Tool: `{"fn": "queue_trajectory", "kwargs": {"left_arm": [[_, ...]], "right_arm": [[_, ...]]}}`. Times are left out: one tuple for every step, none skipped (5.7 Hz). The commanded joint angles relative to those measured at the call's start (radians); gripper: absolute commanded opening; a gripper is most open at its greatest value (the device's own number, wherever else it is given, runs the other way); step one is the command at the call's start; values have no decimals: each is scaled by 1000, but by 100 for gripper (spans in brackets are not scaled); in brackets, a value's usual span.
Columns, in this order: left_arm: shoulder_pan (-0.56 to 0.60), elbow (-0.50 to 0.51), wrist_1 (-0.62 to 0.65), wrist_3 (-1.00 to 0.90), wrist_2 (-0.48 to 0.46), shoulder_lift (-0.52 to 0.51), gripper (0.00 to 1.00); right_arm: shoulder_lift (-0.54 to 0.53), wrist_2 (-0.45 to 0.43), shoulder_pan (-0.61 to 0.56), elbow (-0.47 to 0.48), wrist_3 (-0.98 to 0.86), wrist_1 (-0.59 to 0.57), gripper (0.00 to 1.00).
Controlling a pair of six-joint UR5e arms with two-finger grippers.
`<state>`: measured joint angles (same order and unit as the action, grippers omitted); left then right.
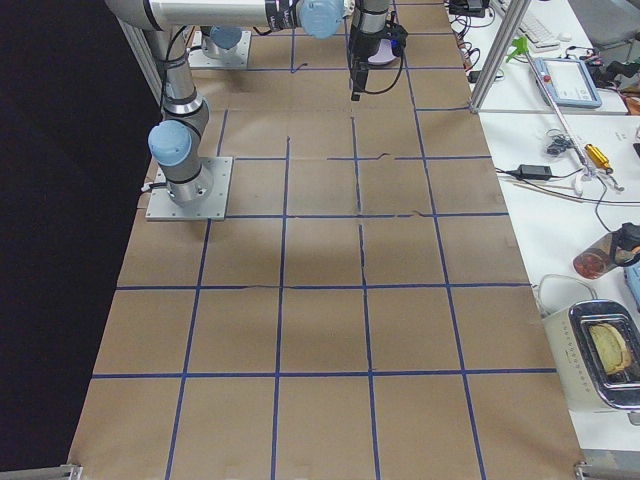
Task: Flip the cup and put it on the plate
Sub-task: 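Move the left gripper down to the white hexagonal cup lying sideways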
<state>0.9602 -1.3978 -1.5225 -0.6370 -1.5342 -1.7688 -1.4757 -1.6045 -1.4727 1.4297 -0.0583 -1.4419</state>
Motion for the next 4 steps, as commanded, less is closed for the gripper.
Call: {"fn": "queue_trajectory", "kwargs": {"left_arm": [[-253,156,-1,-361,14,-169,99],[-323,239,-8,-468,19,-251,99],[-339,246,-24,-486,70,-271,99],[-356,238,-145,-484,194,-282,99]], "right_arm": [[0,0,0,0,0,0,100],[0,0,0,0,0,0,100],[0,0,0,0,0,0,100],[0,0,0,0,0,0,100]]}}
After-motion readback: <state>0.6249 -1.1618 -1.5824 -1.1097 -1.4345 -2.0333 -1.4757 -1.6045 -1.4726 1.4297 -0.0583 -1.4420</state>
